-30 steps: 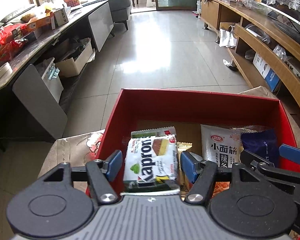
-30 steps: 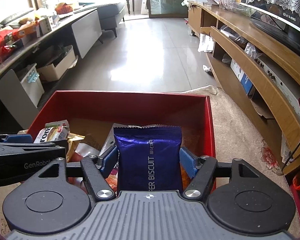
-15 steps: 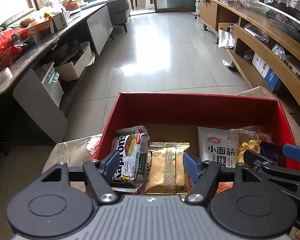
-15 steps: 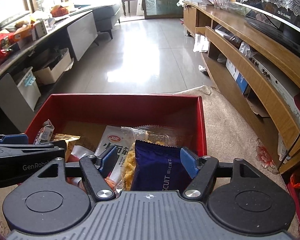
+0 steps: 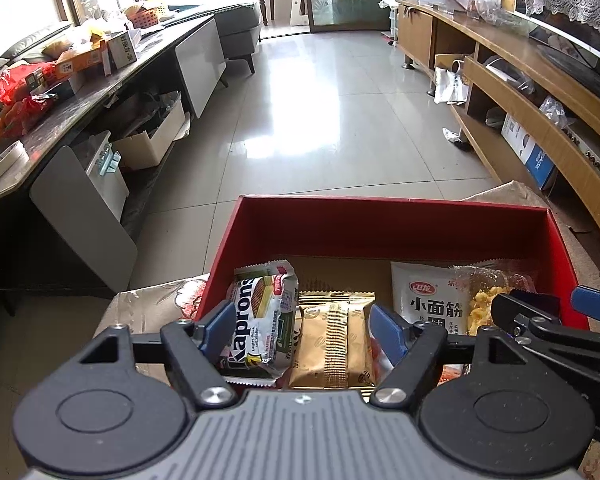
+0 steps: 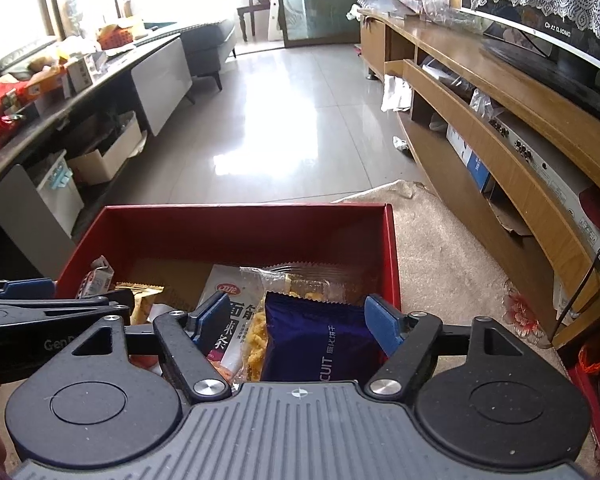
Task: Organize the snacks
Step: 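Lower the Kapron pack with left tool while right tool lowers biscuit pack into box, then move both tools away from the box toward the red Trolli bag and white pouch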
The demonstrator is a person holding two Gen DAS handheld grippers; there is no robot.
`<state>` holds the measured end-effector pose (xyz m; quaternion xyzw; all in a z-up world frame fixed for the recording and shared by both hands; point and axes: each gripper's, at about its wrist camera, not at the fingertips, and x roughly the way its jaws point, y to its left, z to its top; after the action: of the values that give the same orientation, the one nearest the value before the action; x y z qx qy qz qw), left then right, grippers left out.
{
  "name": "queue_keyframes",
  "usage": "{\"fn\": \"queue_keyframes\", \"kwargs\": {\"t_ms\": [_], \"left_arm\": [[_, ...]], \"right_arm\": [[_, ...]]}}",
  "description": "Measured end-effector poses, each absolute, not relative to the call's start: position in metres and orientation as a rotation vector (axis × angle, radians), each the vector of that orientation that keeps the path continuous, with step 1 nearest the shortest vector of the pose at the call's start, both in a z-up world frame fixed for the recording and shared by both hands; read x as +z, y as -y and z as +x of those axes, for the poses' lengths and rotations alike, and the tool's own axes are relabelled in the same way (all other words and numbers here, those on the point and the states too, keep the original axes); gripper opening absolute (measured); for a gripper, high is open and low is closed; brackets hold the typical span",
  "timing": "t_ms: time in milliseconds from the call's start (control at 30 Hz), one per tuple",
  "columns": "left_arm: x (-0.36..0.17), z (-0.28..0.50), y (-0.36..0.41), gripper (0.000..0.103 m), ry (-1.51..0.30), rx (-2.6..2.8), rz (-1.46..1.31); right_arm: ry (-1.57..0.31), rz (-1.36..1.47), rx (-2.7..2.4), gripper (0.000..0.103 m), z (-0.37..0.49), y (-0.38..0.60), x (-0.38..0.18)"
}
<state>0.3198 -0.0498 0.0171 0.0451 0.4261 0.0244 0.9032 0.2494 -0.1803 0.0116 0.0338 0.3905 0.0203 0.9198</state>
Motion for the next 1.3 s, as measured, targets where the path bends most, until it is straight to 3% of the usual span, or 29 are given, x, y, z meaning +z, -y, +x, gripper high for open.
{"fn": "queue_keyframes", "kwargs": {"t_ms": [1300], "left_arm": [[0.032,0.260,0.068,0.073,-0.888,-0.101,0.080]], "right_arm": [[-0.761,0.051,-0.020,0.082,0.191,0.198,0.043]]}}
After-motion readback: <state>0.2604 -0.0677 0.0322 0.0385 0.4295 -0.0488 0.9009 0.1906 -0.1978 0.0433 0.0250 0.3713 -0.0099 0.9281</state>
